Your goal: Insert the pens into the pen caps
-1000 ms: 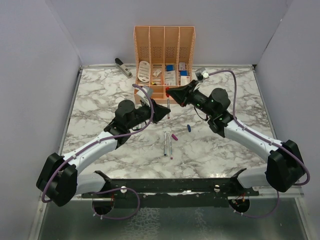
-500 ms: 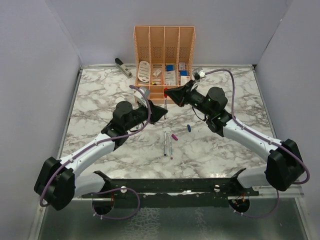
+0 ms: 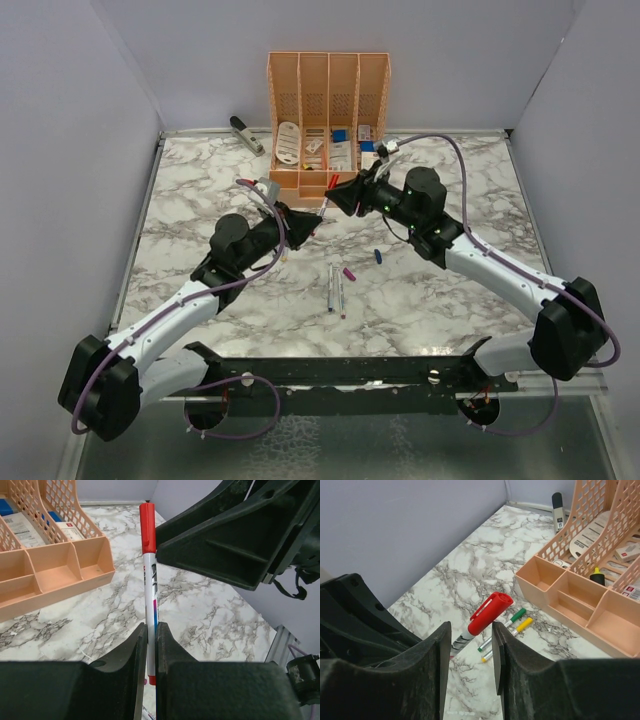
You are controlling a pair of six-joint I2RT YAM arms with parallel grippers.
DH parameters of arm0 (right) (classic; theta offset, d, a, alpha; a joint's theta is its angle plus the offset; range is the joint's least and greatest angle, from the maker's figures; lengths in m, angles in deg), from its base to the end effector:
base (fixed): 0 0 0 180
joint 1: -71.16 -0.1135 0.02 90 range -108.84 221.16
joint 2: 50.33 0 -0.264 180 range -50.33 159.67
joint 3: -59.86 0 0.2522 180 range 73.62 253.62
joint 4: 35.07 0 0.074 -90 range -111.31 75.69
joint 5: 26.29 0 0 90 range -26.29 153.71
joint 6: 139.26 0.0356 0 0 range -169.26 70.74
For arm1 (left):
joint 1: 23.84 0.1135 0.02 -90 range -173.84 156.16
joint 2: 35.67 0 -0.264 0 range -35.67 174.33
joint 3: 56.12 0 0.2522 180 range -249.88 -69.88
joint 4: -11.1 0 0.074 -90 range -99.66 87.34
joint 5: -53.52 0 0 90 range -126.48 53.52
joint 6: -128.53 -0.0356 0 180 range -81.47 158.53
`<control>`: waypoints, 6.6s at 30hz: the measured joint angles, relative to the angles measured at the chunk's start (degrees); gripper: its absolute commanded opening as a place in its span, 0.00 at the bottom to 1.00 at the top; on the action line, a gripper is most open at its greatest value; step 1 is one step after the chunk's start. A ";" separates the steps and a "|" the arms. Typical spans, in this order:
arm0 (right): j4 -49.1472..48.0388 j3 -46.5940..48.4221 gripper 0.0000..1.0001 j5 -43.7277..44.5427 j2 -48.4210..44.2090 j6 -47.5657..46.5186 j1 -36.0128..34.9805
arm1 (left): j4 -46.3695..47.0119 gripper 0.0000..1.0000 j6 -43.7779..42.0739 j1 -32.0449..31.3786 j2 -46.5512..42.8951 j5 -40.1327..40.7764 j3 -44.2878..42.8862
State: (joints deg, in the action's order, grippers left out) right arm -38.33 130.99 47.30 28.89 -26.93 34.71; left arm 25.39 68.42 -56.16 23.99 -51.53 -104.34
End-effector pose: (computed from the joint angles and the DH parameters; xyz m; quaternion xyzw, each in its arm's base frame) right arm 0.2579 0.2030 0.3282 -0.1854 0.7113 0.4202 0.5320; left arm 0.1996 -0.1372 0.2967 0.1093 0.6812 -0.4483 0.5683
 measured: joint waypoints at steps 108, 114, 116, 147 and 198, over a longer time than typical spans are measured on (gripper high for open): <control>36.98 -4.83 0.31 31.06 -0.42 5.97 0.02 | -42.23 0.47 -3.67 -12.61 22.95 23.37 -13.94; 37.03 -4.98 0.31 32.11 -0.37 6.38 0.04 | -47.39 0.47 -3.48 -13.14 28.59 20.13 -20.15; 37.03 -5.49 0.31 32.20 -0.42 6.62 0.04 | -49.20 0.47 -3.48 -13.27 29.81 18.43 -22.16; 37.13 -9.66 0.31 32.54 -4.72 8.94 0.07 | -60.39 0.47 -3.08 -15.17 41.77 11.58 -31.12; 37.20 -9.66 0.31 34.99 -8.09 8.94 0.09 | -74.49 0.36 -9.27 -16.06 51.17 19.08 -41.35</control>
State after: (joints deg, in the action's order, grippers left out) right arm -1.13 121.33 82.29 20.80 -17.99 34.80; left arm -49.09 59.15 -72.22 75.15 -32.45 -145.69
